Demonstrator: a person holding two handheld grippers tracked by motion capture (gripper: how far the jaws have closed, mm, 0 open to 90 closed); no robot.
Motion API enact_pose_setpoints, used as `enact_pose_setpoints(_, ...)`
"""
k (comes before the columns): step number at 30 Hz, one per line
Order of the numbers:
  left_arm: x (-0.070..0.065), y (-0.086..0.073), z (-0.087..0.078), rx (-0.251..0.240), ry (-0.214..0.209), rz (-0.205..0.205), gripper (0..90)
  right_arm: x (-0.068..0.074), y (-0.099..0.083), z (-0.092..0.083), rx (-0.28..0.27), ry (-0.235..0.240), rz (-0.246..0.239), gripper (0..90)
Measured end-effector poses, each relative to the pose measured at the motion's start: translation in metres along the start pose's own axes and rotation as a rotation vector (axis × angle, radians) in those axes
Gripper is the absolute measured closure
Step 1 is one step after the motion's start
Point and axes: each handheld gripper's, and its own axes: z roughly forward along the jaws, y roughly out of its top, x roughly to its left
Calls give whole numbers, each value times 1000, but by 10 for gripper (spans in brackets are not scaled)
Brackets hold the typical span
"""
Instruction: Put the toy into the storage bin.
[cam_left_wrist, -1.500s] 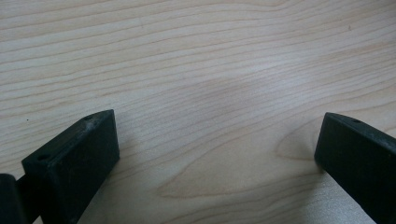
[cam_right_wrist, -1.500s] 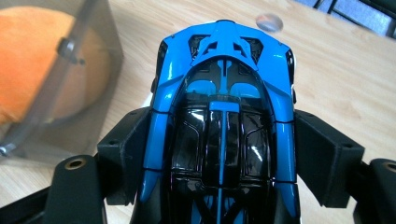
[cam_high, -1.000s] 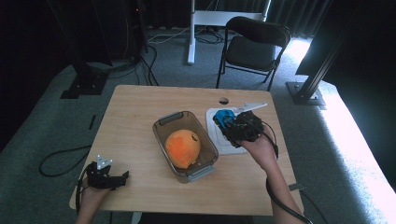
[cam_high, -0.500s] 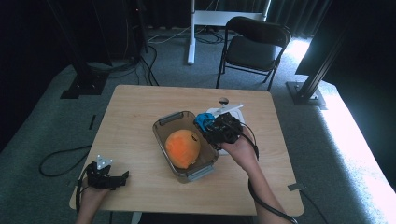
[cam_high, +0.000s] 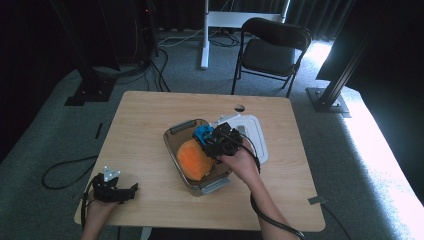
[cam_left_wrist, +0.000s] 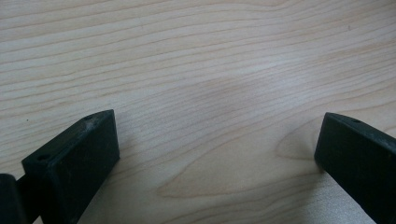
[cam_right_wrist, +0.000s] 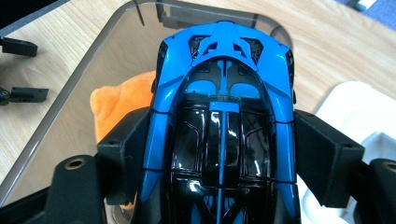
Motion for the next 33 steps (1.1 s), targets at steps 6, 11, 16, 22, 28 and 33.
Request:
enact_pose_setpoints(6,0,0,0,0,-2,1,3,3,-2,13,18,17,15,252)
enact_pose_setpoints(11,0,0,0,0,-2,2,3,2,-6,20,25,19,33,252)
enact_pose_setpoints(16,0,0,0,0,-1,2,3,4,-7,20,28,28,48,252)
enact_pose_setpoints(22,0,0,0,0,-2,0,3,6,-15,31,50,21,62,251)
enact_pose_setpoints(28,0,0,0,-1,-2,0,3,9,-14,33,70,1,31,251)
enact_pose_setpoints(33,0,0,0,-1,-2,0,3,10,-15,33,65,-2,21,243)
